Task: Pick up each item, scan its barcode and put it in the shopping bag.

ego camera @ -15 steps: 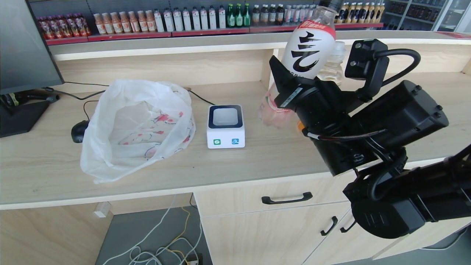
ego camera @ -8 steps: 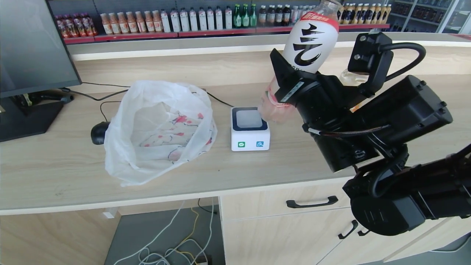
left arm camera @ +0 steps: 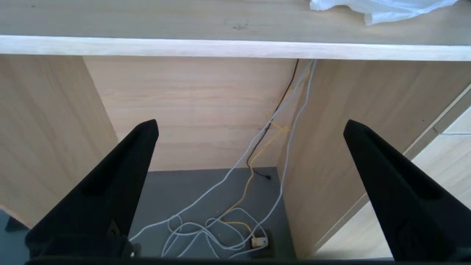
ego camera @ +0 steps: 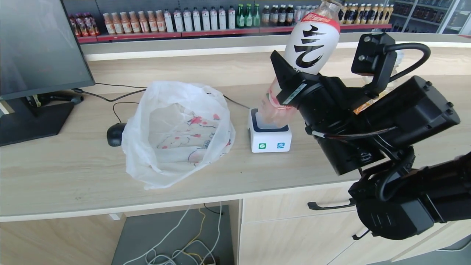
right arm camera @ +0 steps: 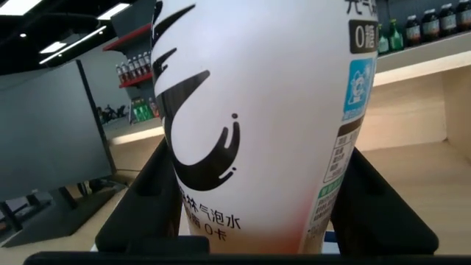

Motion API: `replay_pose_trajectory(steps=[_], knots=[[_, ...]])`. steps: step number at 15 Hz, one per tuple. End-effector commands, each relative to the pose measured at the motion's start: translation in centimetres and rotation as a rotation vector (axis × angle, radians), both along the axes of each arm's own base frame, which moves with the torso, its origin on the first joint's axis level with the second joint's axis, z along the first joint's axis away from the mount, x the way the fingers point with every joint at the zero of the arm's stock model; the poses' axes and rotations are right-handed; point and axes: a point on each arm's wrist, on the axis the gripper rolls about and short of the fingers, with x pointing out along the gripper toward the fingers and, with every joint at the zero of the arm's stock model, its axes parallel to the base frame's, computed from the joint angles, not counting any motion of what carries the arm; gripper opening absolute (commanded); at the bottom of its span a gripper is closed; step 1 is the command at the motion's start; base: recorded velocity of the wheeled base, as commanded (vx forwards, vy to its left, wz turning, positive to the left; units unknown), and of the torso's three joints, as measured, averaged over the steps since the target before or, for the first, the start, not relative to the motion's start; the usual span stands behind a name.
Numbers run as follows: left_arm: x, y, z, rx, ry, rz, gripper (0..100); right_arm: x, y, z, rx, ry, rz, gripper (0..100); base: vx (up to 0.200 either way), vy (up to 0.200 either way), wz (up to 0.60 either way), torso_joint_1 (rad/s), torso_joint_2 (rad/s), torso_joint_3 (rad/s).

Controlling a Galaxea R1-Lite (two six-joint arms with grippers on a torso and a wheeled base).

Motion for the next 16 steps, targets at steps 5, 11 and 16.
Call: replay_pose_trajectory(steps=[5, 11, 16], knots=[[0.0, 0.0, 0.0, 0.0, 0.0, 0.001, 100, 1.6, 0.5, -1.4, 0.015, 0.037, 0.021, 0, 0.0, 0.0, 0.0, 0.0, 0.0, 0.0], [0.0, 0.0, 0.0, -0.001, -0.002, 0.001, 100, 3.3, 2.1, -1.5, 0.084, 0.065, 0.175, 0, 0.0, 0.0, 0.0, 0.0, 0.0, 0.0], [0.0, 0.0, 0.0, 0.0, -0.002, 0.001, 100, 5.4, 1.9, 0.3, 0.261, 0.246, 0.251, 0, 0.0, 0.0, 0.0, 0.0, 0.0, 0.0]])
